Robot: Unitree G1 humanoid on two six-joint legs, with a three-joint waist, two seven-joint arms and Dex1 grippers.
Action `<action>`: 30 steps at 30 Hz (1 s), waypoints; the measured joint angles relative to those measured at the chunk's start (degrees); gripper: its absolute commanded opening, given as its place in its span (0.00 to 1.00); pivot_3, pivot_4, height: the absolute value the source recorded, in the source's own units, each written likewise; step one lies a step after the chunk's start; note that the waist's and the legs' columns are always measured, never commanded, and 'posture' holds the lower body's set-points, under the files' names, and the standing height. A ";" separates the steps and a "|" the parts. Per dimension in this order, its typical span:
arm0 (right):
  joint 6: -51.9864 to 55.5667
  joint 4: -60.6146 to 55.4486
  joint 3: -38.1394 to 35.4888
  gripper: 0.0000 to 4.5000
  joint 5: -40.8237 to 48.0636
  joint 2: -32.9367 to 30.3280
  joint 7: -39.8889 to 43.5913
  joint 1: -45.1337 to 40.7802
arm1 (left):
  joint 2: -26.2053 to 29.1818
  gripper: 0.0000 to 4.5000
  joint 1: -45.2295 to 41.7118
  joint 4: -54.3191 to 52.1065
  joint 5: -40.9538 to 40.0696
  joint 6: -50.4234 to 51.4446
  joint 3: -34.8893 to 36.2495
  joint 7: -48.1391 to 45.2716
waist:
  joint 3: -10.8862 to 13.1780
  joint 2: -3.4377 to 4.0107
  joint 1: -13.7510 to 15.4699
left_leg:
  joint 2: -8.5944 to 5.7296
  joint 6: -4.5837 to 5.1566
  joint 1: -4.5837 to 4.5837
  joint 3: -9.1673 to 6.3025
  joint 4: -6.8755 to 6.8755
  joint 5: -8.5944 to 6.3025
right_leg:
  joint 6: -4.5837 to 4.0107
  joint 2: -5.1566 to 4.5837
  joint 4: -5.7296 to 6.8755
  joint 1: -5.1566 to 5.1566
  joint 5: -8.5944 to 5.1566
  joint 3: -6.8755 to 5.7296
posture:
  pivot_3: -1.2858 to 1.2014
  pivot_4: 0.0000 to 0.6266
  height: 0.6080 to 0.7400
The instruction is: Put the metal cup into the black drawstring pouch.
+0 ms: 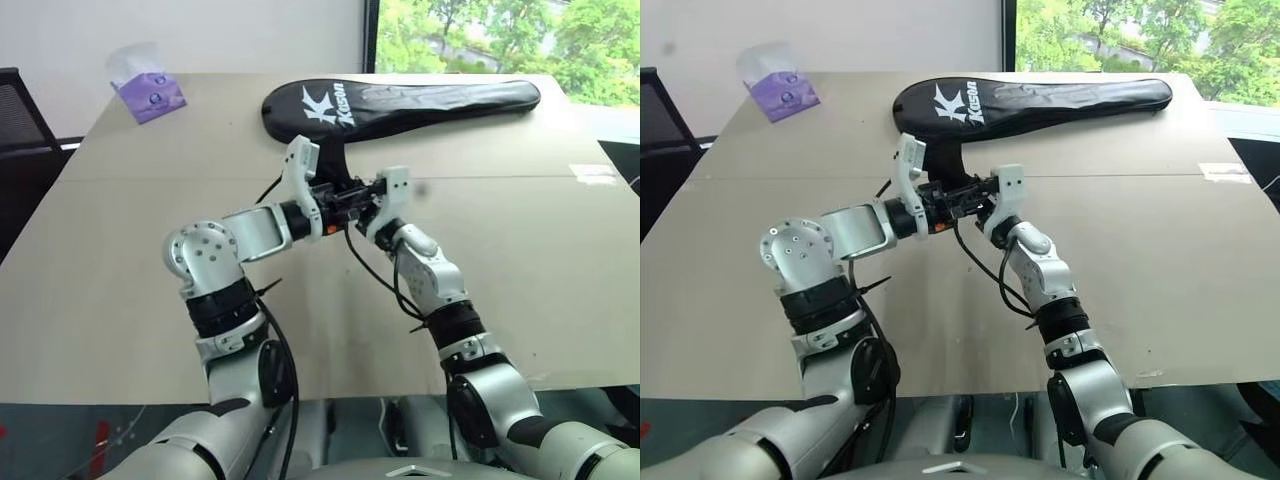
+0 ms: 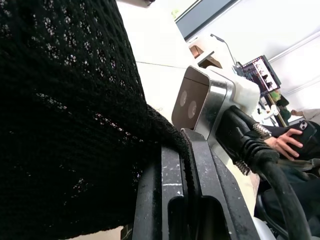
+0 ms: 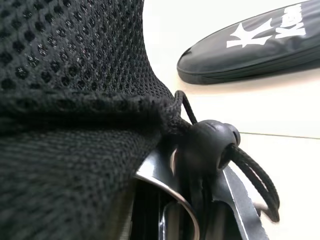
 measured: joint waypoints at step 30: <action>43.53 -49.97 5.23 0.85 -2.89 -21.20 3.18 9.37 | 16.04 0.00 -8.79 29.94 1.09 -14.43 -7.43 -20.15 | 0.01 0.00 -0.13 | -0.01 0.01 -0.03 -0.03 -0.15 0.00 | 0.00 -0.04 -0.06 -0.07 -0.01 -0.11 | 0.52 0.24 1.00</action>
